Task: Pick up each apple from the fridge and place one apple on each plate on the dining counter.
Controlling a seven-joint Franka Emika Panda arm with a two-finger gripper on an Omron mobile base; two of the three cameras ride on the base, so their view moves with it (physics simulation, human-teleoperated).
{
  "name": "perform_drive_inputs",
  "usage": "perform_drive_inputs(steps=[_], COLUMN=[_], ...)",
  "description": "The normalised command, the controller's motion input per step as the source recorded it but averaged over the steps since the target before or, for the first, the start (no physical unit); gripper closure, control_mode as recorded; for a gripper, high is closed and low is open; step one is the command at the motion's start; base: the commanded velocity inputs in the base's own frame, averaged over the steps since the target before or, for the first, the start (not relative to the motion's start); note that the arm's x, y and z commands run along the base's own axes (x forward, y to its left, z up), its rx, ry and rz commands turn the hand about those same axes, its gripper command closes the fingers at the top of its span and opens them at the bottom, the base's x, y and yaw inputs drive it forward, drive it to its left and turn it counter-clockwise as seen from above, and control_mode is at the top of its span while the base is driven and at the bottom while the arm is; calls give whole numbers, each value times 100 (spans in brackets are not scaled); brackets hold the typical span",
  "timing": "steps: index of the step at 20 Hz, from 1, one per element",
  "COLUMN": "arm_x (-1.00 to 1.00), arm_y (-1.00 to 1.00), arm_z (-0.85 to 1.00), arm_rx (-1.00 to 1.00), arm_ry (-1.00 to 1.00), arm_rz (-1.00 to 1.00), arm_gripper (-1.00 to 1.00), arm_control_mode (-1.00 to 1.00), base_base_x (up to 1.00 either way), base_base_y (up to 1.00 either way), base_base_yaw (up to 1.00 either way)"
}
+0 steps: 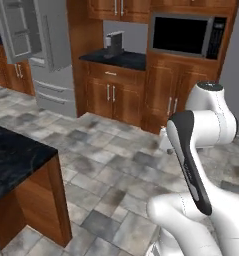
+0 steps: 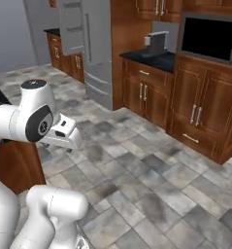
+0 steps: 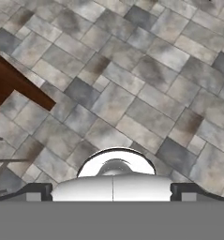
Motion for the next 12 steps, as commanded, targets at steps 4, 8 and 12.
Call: perform_drive_inputs(steps=[4, 8, 12], arm_x=[0, 0, 0], arm_y=[0, 0, 0], arm_z=[0, 0, 0], arm_rx=[0, 0, 0], arm_ry=[0, 0, 0], arm_rz=[0, 0, 0], arm_gripper=[-100, -100, -100], arm_control_mode=[100, 100, 100], base_base_x=[100, 97, 88], base_base_y=[-26, -67, -80], base_base_yaw=[66, 54, 49])
